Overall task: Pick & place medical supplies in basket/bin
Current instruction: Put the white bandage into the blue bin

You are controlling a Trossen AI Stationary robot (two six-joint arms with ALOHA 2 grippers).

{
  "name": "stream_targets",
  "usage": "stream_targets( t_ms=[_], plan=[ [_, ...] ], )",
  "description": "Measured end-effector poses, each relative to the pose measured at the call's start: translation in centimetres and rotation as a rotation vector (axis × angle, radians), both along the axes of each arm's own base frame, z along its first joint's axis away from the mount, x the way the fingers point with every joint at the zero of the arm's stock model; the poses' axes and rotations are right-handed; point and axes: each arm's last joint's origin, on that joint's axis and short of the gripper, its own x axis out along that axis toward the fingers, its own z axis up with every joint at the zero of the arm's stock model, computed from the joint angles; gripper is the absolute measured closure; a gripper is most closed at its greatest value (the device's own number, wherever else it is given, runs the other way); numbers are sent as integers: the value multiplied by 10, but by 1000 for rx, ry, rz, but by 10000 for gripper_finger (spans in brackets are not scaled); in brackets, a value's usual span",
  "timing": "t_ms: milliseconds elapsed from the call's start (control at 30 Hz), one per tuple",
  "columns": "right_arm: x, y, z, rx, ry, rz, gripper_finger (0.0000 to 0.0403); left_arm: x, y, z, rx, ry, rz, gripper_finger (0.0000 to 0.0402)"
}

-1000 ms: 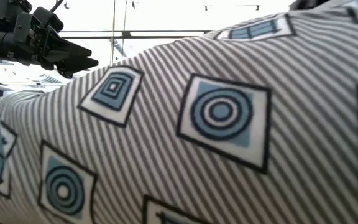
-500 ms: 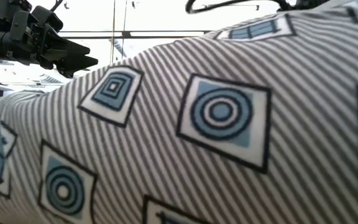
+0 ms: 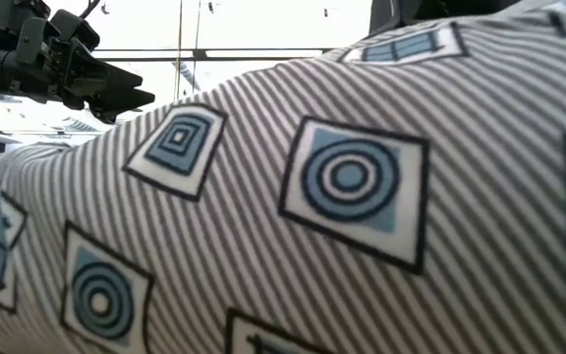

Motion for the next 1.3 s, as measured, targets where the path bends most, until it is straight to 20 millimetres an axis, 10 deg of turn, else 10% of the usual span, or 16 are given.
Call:
stream_targets(
  t_ms=[267, 1000, 1300],
  plan=[
    [-3, 9, 0, 1, -6, -1, 373, 0, 0, 0, -1, 1, 0, 163],
    [-10, 42, 85, -144, 73, -104, 373, 0, 0, -1, -1, 5, 0, 163],
    [-34, 60, 90, -52, 273, -229, 373, 0, 0, 0, -1, 3, 0, 163]
  ],
)
